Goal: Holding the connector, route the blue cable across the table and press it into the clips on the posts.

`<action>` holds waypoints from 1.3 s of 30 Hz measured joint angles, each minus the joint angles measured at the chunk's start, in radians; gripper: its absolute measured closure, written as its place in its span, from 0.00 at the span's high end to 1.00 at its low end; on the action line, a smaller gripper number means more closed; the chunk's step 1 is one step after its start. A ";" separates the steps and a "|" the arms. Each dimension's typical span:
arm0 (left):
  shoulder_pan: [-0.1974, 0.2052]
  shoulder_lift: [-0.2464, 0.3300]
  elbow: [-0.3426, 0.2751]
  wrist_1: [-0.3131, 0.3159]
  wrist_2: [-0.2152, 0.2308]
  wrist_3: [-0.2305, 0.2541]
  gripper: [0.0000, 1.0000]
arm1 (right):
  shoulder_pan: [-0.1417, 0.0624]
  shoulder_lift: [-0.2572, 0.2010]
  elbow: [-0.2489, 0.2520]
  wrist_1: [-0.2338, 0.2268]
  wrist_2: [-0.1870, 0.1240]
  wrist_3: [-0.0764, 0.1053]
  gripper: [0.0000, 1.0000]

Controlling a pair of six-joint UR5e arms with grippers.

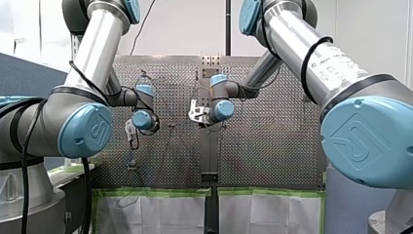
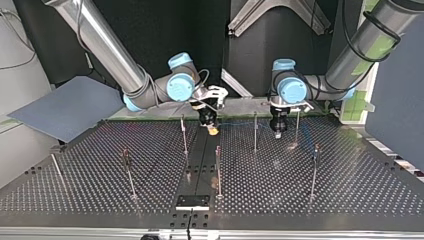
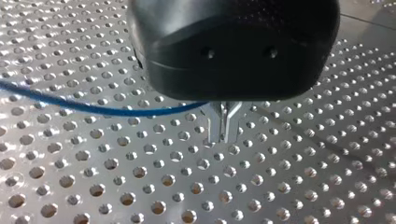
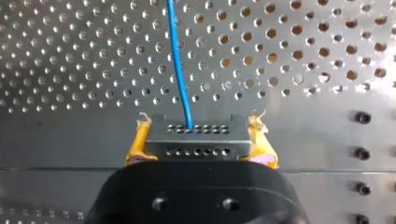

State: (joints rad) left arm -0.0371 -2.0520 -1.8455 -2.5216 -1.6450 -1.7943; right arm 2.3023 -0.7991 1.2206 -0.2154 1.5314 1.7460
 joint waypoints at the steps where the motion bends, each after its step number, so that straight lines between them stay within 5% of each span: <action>1: 0.000 0.000 0.000 -0.005 -0.002 0.001 0.16 | -0.001 0.000 0.000 0.000 0.000 0.000 0.00; 3: -0.001 0.000 0.000 -0.013 -0.004 0.002 0.16 | -0.004 0.000 0.000 0.001 -0.001 0.000 0.00; 4: -0.001 0.000 0.000 -0.015 -0.005 0.002 0.65 | -0.006 0.000 0.000 0.002 -0.001 0.000 0.00; 5: -0.001 0.000 0.000 -0.017 -0.006 0.002 0.76 | -0.007 0.000 0.000 0.003 -0.001 0.000 0.00; 6: -0.003 0.000 0.000 -0.021 -0.008 0.004 0.76 | -0.008 0.000 0.000 0.004 -0.002 0.000 0.00; 7: -0.005 0.000 0.000 -0.025 -0.012 0.007 0.96 | -0.009 0.000 0.000 0.005 -0.002 0.000 0.00; 8: -0.008 0.001 0.000 -0.031 -0.016 0.011 1.00 | -0.010 0.000 0.000 0.006 -0.002 0.000 0.00; 20: -0.041 0.036 -0.017 -0.136 -0.107 0.085 1.00 | -0.014 0.000 0.000 0.041 0.001 0.000 0.00; 30: -0.080 0.119 -0.086 -0.229 -0.114 0.101 1.00 | -0.016 0.000 0.000 0.045 0.001 0.000 0.00; 39: -0.138 0.182 -0.133 -0.229 -0.114 0.083 1.00 | -0.018 0.000 0.000 0.056 0.002 -0.001 0.00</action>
State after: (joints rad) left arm -0.1754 -1.8699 -1.9780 -2.7504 -1.7587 -1.7114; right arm 2.2842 -0.7986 1.2206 -0.1593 1.5329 1.7446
